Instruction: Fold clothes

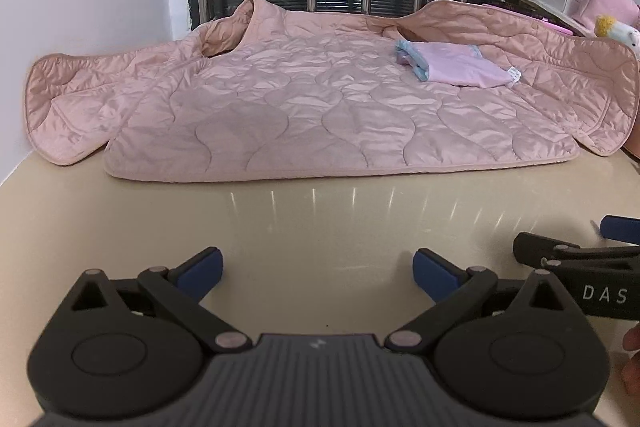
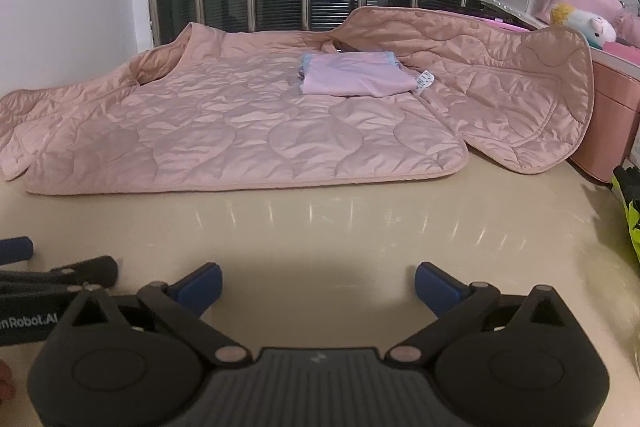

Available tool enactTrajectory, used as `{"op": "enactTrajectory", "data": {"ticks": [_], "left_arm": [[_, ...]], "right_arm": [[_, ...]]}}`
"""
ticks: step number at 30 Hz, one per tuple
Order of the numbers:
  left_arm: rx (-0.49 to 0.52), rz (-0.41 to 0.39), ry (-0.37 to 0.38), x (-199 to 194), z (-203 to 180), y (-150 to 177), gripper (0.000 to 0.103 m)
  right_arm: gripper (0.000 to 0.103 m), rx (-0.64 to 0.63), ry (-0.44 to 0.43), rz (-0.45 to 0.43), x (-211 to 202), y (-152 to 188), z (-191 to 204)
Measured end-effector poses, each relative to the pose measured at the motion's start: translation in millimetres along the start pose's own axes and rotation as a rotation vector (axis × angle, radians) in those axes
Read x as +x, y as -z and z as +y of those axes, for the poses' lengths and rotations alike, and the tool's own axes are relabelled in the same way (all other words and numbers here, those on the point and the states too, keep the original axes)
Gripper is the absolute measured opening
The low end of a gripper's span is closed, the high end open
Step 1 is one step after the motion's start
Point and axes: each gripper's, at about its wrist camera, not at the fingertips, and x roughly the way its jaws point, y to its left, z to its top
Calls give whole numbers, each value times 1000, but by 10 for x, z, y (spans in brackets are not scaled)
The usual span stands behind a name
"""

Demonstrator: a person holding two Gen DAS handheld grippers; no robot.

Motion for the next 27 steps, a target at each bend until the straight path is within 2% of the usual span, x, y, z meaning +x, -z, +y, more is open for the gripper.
{"op": "enactTrajectory", "data": {"ticks": [8, 27], "left_arm": [[-30, -1, -30, 9, 14, -8, 102], [-25, -6, -25, 1, 7, -1, 102]], "right_arm": [[103, -10, -15, 0, -3, 2, 8], [103, -8, -5, 0, -5, 5, 45]]}}
